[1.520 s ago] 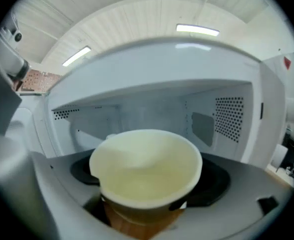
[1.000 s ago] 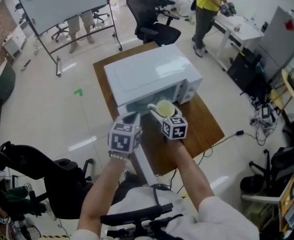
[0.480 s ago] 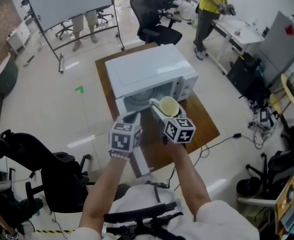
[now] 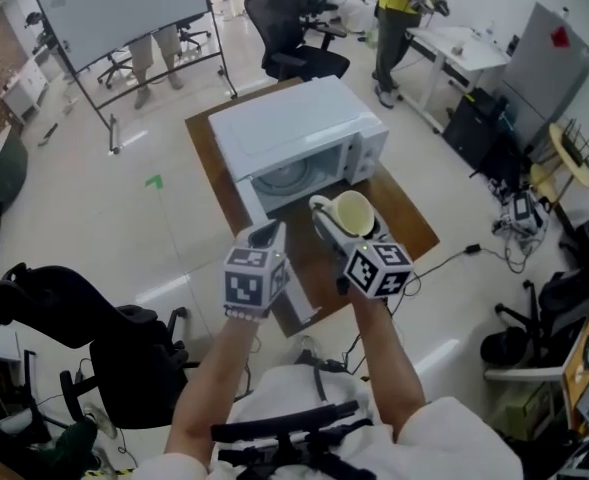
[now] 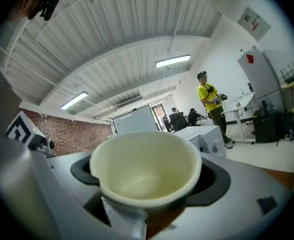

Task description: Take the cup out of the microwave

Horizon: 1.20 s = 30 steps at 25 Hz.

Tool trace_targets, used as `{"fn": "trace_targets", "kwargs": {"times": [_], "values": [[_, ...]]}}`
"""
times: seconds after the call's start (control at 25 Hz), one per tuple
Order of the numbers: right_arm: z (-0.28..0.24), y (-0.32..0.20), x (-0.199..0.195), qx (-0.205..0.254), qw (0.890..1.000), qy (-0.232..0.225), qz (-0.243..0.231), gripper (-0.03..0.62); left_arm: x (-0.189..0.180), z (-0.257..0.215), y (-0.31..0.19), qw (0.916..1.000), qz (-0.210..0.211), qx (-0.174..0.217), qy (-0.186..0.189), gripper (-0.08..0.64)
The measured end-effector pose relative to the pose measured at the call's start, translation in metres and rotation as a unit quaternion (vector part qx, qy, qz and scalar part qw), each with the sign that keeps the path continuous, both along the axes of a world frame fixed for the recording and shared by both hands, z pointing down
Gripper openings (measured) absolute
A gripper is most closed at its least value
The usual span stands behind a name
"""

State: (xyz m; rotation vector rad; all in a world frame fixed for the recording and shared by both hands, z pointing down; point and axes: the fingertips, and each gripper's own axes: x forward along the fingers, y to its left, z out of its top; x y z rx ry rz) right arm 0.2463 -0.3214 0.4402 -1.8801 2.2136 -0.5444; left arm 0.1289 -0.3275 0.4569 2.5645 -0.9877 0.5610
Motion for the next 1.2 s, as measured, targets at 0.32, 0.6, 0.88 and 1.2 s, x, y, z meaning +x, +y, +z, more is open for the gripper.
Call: {"fn": "trace_targets", "kwargs": {"times": [0.32, 0.6, 0.88, 1.2], "values": [[-0.029, 0.075, -0.018, 0.018, 0.999, -0.004, 0.049, 0.492, -0.043, -0.011, 0.053, 0.9991, 0.021, 0.002, 0.036, -0.008], [-0.032, 0.151, -0.045, 0.023, 0.995, -0.042, 0.09, 0.492, -0.077, -0.004, 0.107, 0.9976, 0.044, -0.006, 0.053, -0.008], [-0.039, 0.212, -0.068, 0.043, 0.989, -0.09, 0.109, 0.491, -0.098, -0.002, 0.159, 0.9952, 0.064, -0.017, 0.071, -0.008], [-0.041, 0.239, -0.075, 0.03, 0.992, -0.021, 0.117, 0.491, -0.075, -0.02, 0.186, 0.9914, 0.097, 0.008, 0.088, -0.008]]}}
